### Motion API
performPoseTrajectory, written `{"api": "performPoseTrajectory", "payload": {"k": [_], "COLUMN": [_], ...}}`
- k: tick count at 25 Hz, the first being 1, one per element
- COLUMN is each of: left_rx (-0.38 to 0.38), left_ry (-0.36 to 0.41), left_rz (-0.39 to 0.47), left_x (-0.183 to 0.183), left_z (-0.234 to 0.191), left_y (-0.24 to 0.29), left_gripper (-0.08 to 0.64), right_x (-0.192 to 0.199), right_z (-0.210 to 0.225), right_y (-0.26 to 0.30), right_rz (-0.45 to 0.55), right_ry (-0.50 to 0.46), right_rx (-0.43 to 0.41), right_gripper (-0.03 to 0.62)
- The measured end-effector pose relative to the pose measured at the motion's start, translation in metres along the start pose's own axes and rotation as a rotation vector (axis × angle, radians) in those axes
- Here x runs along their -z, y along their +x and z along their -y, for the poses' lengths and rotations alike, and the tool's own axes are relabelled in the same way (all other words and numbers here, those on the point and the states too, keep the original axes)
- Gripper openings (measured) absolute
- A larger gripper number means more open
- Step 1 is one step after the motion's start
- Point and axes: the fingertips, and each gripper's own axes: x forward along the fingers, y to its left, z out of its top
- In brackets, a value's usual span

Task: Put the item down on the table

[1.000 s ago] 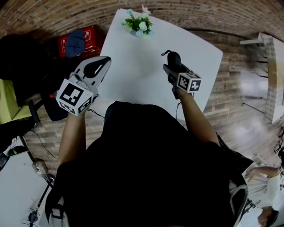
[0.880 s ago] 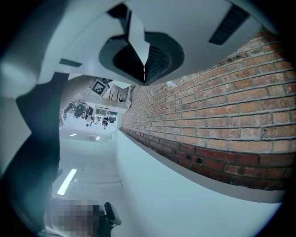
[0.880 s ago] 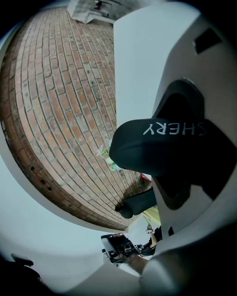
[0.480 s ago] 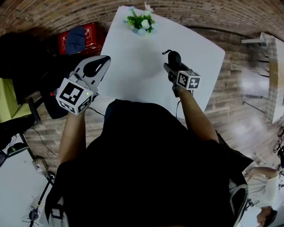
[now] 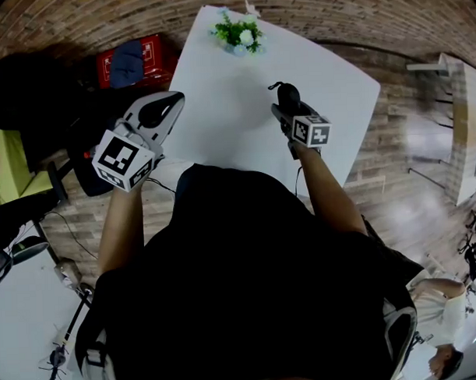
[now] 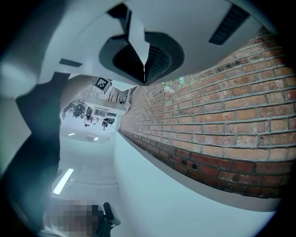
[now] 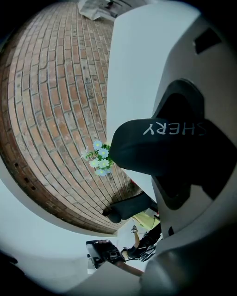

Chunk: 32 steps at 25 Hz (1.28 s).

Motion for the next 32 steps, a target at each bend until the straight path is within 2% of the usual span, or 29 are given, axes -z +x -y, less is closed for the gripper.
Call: {"api": "performPoseTrajectory", "payload": {"k": [10, 32], "left_rx": [0.004, 0.014], "left_ry": [-0.028, -0.035], "left_rz": [0.001, -0.045], "left_x": [0.002, 0.017], "left_z": [-0.002, -0.019], "left_y": [-0.002, -0.006], "left_gripper": [0.011, 0.011], "right_x": [0.007, 0.038], "right_z": [-0.003, 0.008], "right_y": [0.012, 0.053], "right_rz": [-0.032, -0.121], "right_ry": [-0.059, -0.075], "right_rx": [0.007, 0.041], "right_gripper": [0.348, 0.348]}}
